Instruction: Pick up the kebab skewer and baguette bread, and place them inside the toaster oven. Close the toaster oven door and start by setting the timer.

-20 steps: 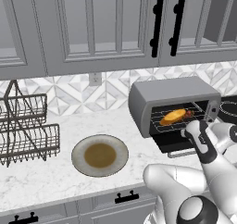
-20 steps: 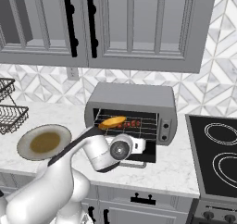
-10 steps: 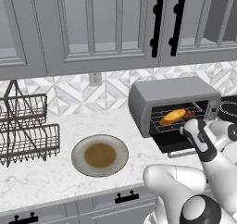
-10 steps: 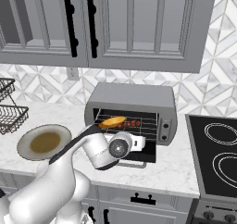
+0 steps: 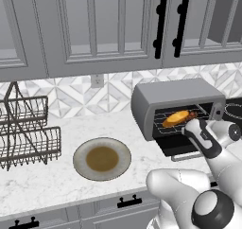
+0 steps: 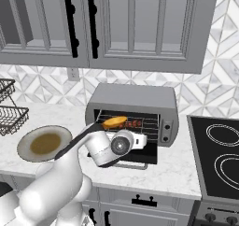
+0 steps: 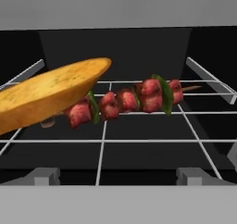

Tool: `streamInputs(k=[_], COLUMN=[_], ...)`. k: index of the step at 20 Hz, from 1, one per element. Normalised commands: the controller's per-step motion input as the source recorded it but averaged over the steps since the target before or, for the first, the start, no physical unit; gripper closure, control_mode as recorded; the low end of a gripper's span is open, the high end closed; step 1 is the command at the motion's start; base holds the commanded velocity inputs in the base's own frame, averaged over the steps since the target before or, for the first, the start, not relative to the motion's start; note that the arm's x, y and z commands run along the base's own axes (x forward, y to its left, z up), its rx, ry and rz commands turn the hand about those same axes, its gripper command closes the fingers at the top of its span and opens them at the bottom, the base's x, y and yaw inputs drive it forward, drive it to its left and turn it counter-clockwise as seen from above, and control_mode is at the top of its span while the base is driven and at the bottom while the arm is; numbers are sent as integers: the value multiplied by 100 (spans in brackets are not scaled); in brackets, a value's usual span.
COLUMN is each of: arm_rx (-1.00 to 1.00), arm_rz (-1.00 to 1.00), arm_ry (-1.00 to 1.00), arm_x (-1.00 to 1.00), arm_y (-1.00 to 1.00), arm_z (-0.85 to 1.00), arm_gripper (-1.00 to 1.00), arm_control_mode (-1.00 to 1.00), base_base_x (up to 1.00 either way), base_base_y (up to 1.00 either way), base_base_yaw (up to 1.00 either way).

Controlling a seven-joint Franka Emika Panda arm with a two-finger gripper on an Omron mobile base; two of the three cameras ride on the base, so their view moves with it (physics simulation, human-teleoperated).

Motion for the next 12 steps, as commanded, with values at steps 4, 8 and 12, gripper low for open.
streamInputs(k=[4,8,12], arm_rx=[0,0,0], arm_rz=[0,0,0], arm_ry=[0,0,0], arm_x=[0,0,-3], arm_y=[0,0,0], arm_z=[0,0,0], arm_gripper=[-100,-100,-100], arm_control_mode=[-100,-100,-100], base_base_x=[0,0,0], base_base_y=[0,0,0], base_base_yaw=[0,0,0])
